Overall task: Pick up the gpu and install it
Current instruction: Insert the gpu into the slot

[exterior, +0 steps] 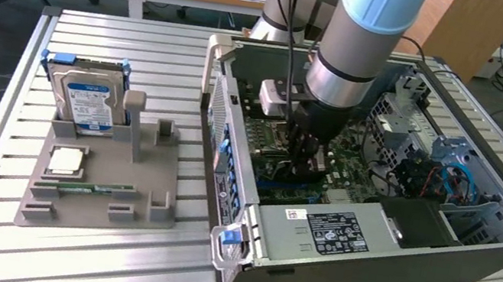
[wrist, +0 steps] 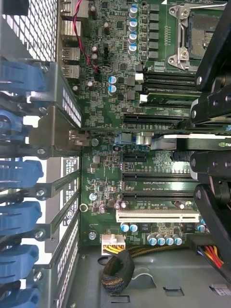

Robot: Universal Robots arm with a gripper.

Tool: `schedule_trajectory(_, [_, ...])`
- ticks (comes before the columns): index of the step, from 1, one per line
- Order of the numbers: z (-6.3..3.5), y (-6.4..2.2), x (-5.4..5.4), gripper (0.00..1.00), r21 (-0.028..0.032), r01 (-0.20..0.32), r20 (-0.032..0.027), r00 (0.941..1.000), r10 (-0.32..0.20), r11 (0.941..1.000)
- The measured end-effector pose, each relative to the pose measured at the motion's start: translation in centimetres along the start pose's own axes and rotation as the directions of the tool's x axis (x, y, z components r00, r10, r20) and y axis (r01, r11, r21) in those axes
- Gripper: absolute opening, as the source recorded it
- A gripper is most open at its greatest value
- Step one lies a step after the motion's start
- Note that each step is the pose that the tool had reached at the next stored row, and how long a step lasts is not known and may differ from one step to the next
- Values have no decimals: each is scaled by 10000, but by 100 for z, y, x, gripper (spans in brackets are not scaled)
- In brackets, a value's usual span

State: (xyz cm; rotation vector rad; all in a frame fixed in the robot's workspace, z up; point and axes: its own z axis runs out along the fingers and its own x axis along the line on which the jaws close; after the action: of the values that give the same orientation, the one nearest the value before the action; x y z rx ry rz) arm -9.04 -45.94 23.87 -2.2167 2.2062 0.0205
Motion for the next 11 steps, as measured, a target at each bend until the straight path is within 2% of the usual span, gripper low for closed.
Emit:
schedule_trajectory(5, [0,15,0,26,23,2,0,10000,-2,10000])
schedule_trajectory(11, [5,17,3,26,23,-1,-1,10000,1,10000])
